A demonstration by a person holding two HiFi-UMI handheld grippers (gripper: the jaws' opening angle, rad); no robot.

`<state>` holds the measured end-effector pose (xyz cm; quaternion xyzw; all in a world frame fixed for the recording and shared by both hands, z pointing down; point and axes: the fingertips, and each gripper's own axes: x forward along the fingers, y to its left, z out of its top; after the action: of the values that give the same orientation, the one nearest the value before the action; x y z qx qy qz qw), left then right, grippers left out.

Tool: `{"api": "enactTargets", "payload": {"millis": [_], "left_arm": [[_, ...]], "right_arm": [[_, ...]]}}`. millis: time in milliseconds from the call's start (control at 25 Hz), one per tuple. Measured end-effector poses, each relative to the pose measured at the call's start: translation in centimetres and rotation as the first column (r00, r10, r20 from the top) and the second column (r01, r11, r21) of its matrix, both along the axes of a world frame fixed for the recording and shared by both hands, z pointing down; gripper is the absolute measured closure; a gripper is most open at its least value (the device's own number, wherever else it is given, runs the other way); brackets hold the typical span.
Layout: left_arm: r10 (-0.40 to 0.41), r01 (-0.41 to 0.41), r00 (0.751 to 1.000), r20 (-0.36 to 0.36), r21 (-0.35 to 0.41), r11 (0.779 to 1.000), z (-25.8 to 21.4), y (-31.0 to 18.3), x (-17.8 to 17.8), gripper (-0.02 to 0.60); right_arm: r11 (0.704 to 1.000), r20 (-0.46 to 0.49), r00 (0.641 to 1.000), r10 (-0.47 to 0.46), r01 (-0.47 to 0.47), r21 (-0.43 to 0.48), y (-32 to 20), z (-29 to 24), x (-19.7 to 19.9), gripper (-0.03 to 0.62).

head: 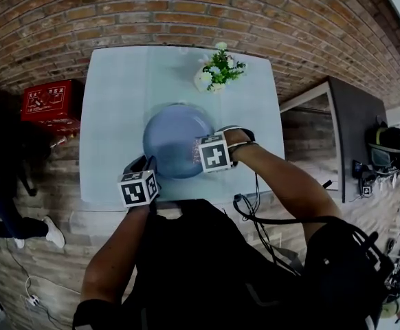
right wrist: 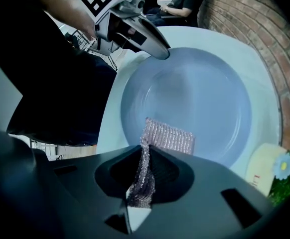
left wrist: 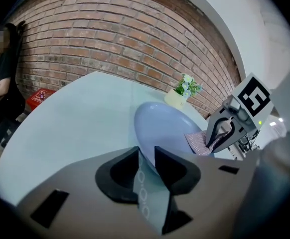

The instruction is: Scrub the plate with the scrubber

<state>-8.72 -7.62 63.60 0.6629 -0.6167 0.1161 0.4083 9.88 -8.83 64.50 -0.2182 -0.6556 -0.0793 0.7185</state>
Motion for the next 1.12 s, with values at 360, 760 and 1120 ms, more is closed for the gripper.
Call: {"api": "enactTargets", "payload": {"millis": [360,760,1120], "left_arm": [[0.089,-0.089,0.995,-0.054,0.008,0.996,-0.3,0.3,-0.3,0.471],[0.162,-0.161,0.982,-0.101,0.017,0.987,-0.8,0.3,-0.5,0.472],[0.207,-0.204,0.972,-0.109,0.041,0.978,-0.6,0.0,-1.4,0.472]], "right_arm": [[0.985,-0.046,0.988,0.15,-0.153,-0.083,2.8,-0.6,-0.7,0.533],[0.931,-0.015,0.959,0.283,-0.278,-0.235,6.8,-1.3,-4.2,0.533],[0.875,0.038,0.912,0.408,-0.378,-0.303,8.6,-2.0,-7.7,0.533]]}}
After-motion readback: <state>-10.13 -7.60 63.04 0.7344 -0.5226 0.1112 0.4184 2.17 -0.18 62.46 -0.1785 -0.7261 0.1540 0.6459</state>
